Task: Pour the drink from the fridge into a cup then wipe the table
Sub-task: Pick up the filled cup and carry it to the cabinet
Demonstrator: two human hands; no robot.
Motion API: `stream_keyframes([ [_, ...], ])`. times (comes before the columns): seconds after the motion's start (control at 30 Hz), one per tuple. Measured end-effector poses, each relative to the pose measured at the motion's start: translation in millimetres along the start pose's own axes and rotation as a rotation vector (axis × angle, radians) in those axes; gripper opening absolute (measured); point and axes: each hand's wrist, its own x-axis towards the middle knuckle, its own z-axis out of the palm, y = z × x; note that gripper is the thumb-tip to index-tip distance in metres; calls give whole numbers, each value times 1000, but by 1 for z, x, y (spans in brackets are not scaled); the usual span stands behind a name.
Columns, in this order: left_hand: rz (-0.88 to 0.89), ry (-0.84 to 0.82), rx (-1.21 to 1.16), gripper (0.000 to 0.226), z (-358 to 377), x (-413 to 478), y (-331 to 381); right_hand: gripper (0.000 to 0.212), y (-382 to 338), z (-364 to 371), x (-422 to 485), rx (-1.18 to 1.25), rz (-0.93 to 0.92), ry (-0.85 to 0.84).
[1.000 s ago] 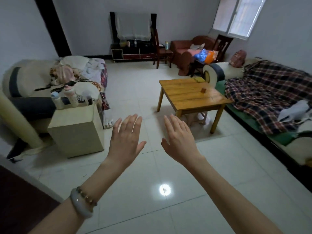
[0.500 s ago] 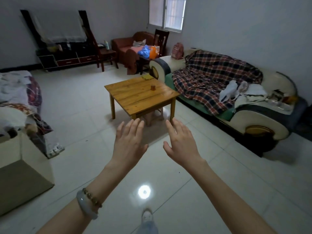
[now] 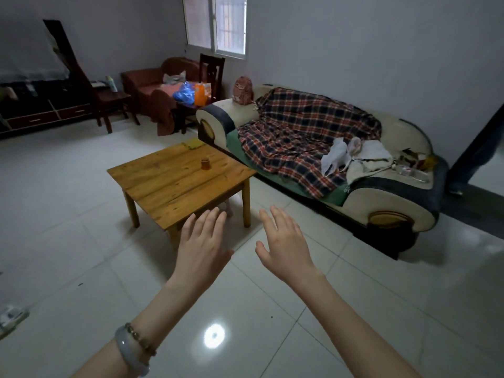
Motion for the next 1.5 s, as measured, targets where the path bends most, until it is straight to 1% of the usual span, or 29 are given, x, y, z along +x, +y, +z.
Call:
stream_keyframes([
  [0.2, 42, -25, -33, 84, 47, 73, -13, 64, 39, 23, 68, 9, 52, 7],
  [0.37, 46, -30, -52, 85, 90, 140, -20, 63, 80, 48, 136, 27, 70, -23],
  [0.5, 19, -54, -27, 85, 133, 205, -27, 62, 120, 69, 205, 37, 26, -36],
  [0.7, -102, -93, 4, 83, 187, 313, -34, 61, 184, 95, 318, 41, -76, -76],
  [0.87, -182, -81, 20, 80, 222, 380, -43, 63, 219, 121, 402, 52, -163, -103],
  [1.0, -229, -74, 38, 76, 246, 417, -62, 62, 233, 144, 458, 89, -211, -132],
  [1.2, -318, -144, 60, 81, 285, 464, -104, 63, 239, 183, 538, 123, -270, -140],
  [1.5, -421, -198, 51, 83, 353, 549, -199, 61, 224, 251, 685, 157, -341, -194],
])
